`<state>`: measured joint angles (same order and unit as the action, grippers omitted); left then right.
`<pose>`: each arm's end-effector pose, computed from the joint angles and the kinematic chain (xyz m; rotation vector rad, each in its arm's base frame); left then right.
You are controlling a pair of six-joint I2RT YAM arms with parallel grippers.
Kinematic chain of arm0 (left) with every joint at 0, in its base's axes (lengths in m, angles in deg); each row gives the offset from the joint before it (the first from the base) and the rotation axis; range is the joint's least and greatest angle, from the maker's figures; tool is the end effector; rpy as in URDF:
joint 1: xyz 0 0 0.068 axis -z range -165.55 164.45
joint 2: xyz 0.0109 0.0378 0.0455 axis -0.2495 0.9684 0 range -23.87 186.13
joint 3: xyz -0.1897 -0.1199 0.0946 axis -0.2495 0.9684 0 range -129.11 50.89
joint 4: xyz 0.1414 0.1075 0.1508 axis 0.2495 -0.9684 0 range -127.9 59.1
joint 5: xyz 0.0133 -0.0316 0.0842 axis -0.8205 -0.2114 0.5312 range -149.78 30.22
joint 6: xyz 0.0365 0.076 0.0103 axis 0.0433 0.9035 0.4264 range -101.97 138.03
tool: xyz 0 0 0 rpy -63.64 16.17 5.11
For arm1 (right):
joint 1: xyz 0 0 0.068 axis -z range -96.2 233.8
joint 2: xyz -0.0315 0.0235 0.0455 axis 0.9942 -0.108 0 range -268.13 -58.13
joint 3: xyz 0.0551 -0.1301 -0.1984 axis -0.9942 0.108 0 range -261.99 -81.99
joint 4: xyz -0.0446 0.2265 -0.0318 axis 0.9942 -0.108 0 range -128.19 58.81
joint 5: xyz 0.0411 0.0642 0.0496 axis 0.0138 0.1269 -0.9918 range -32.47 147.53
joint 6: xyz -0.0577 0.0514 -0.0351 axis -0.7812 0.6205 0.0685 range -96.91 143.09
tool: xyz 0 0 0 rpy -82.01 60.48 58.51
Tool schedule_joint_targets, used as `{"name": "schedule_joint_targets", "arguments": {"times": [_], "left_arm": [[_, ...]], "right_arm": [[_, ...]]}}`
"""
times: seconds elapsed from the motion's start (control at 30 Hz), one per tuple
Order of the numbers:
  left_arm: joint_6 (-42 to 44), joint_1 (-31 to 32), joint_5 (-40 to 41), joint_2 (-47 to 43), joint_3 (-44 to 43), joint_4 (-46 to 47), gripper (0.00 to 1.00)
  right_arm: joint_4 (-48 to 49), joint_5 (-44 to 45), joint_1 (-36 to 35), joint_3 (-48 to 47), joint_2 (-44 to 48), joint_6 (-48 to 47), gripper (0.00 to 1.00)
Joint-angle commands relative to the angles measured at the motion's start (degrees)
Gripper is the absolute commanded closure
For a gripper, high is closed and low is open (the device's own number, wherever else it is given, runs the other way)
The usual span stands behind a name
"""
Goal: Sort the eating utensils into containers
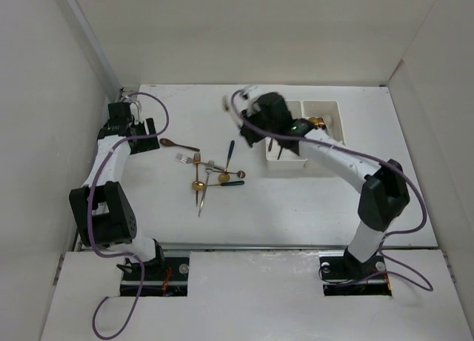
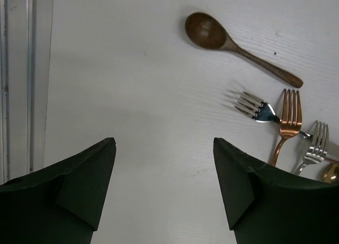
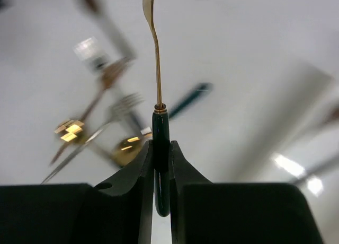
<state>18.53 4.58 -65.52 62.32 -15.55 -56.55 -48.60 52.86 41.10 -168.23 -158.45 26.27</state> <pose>0.3270 0.0493 0.2250 -0.1442 2.3540 -0.0304 0.2979 0.2830 0.2719 -0.7799 2.0247 0.5552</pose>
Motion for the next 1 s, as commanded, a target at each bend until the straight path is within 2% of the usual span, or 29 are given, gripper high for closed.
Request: {"name": "schedule_joint_targets", "arguments": {"times": [0.0,0.13,0.4,0.5,0.53,0.57,0.63,0.7,0.97], "left_arm": [[-2.5,-0.4,-1.5,2.8,-6.0,-0.9,0.28],[-5.6,-0.4,-4.6,6.8,-11.5,-2.1,0.28],[-8.8,6.5,-4.1,14.9,-16.4,-3.2,0.28],[-9.5,8.0,-4.1,19.4,-17.7,-4.6,0.28],[-10.1,8.0,-4.1,20.5,-17.7,-4.6,0.28],[-10.6,8.0,-4.1,22.4,-18.3,-5.1,0.28],[-11.4,8.5,-4.1,24.4,-19.0,-5.6,0.28],[-12.0,8.6,-4.8,27.5,-21.3,-6.3,0.28],[-13.8,8.6,-5.6,35.0,-27.8,-7.9,0.28]], "right_arm": [[2.7,12.4,9.0,1.2,3.5,13.2,1.0],[1.2,14.3,17.2,2.2,1.4,14.6,1.0],[-3.7,10.6,20.6,-0.1,-8.9,15.1,1.0],[-5.3,10.6,20.6,-1.8,-11.0,15.8,0.85],[-6.1,11.3,20.6,-2.4,-11.6,16.4,0.69],[-6.1,11.3,20.6,-2.4,-11.6,16.4,0.61],[-6.1,12.6,20.6,-2.4,-10.3,16.9,0.51],[-6.1,14.0,20.6,-1.7,-9.3,16.9,0.48],[-7.8,16.4,20.1,-1.7,-6.7,17.5,0.48]]}}
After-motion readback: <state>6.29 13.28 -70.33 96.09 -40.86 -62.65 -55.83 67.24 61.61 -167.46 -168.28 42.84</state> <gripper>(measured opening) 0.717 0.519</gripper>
